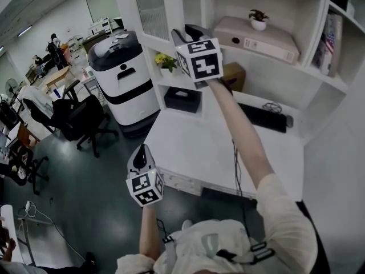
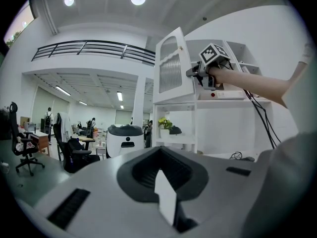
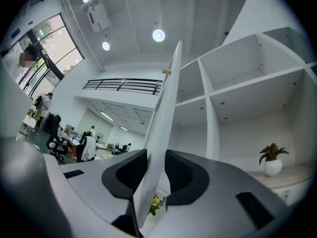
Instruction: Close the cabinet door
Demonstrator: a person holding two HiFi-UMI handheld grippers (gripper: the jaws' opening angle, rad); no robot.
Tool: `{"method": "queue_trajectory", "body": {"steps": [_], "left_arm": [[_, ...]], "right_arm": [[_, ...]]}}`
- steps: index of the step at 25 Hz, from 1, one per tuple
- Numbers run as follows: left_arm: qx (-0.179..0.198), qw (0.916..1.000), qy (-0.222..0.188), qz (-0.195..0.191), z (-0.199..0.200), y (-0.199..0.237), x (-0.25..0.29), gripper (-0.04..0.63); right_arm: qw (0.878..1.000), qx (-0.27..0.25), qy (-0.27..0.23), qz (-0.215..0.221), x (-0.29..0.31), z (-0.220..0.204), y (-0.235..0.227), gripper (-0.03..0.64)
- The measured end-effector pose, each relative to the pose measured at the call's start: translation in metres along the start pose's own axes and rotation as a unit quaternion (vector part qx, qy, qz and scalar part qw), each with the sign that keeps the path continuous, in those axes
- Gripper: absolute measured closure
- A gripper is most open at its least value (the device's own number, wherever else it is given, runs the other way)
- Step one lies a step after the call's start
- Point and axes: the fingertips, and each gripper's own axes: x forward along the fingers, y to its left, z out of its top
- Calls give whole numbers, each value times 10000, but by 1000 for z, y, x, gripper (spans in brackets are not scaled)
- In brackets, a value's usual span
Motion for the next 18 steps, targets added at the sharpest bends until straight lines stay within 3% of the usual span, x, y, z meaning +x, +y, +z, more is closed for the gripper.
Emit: {"method": "queue_trajectory", "body": {"steps": [18], "left_arm": [[-74,9999,25,-102,-6,3,16,591]], "right_arm": [[9977,-217,14,-646,13,-11,-30,480]]}}
